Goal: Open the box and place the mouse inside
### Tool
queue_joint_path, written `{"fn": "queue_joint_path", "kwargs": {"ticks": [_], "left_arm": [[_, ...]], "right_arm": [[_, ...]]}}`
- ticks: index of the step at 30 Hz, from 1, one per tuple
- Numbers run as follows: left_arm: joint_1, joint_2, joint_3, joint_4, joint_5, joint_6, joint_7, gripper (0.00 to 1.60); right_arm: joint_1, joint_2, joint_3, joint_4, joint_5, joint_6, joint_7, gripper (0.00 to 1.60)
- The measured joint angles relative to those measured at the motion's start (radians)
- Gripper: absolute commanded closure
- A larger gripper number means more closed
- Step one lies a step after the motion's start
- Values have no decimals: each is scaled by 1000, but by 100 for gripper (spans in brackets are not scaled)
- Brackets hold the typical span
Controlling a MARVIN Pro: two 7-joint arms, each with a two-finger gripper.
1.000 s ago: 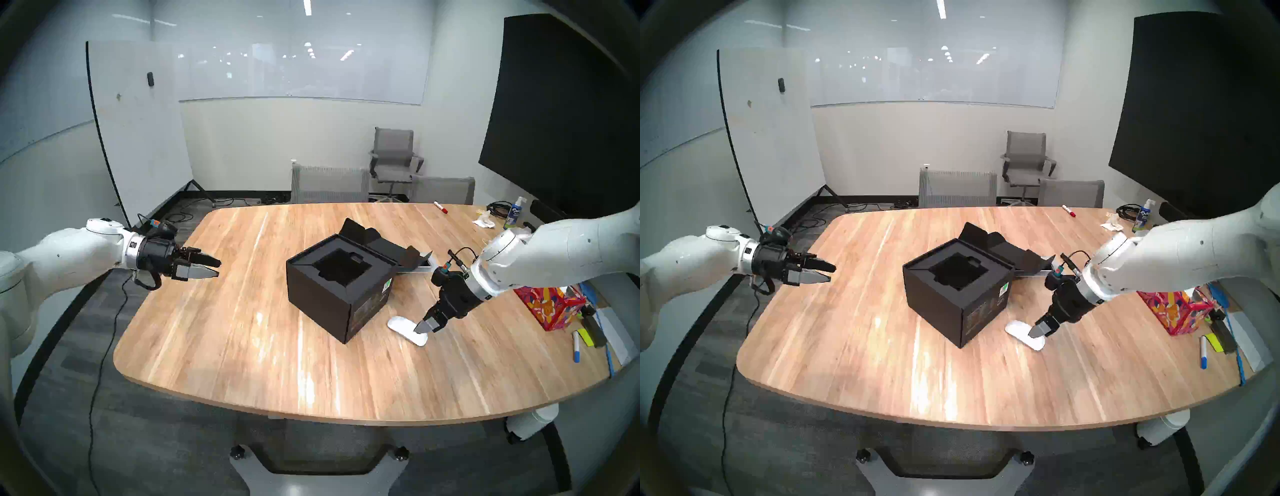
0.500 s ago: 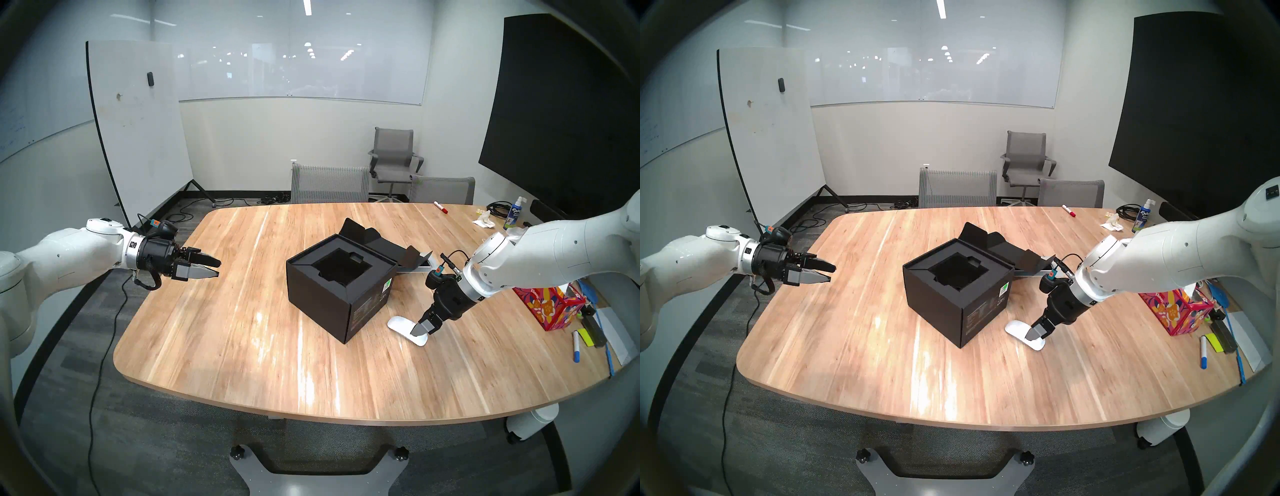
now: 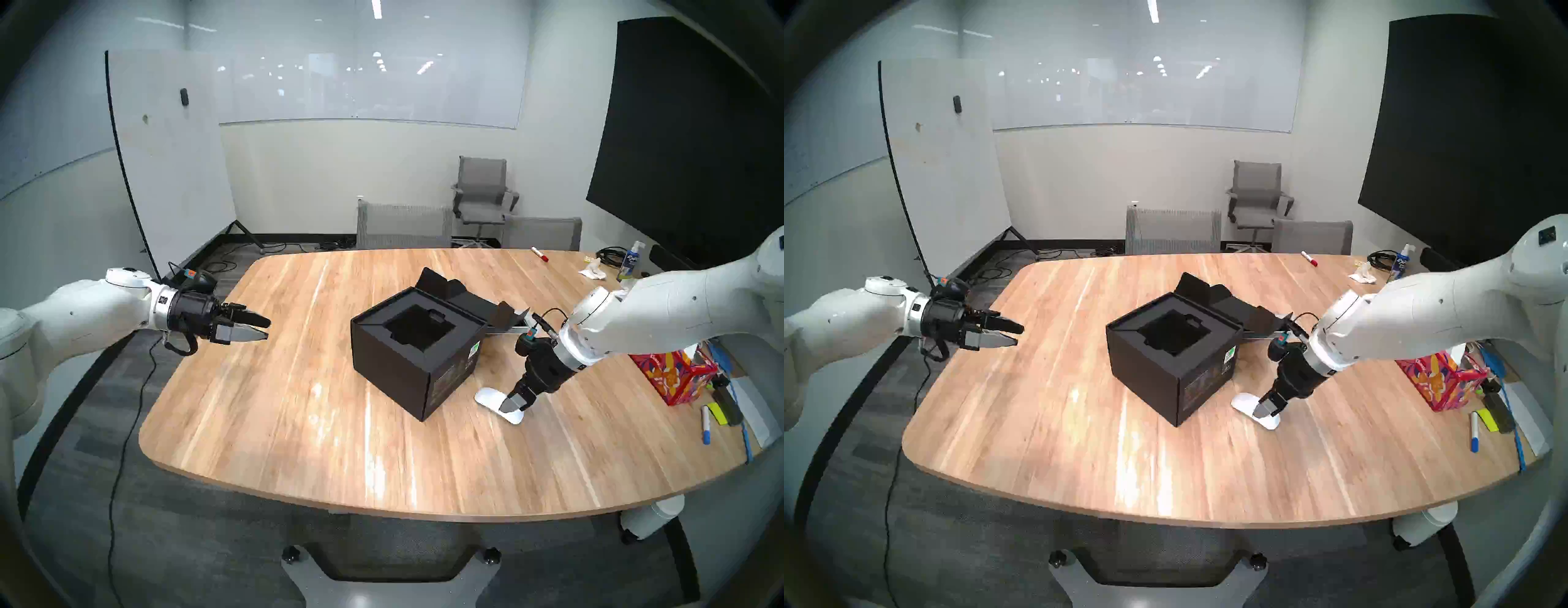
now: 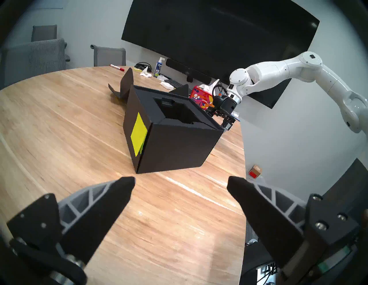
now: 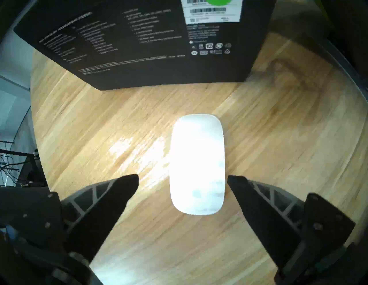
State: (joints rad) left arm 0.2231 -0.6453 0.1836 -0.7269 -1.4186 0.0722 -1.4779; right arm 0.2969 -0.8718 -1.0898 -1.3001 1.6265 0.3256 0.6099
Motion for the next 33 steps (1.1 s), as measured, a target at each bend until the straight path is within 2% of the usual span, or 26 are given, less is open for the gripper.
{"fn": "queue_joint_path", "kwargs": {"ticks": [33], "left_arm": [[0, 0, 2, 0, -1, 0, 0, 0]], "right_arm": [[-39, -90, 3, 59, -14, 85, 16, 0]]}}
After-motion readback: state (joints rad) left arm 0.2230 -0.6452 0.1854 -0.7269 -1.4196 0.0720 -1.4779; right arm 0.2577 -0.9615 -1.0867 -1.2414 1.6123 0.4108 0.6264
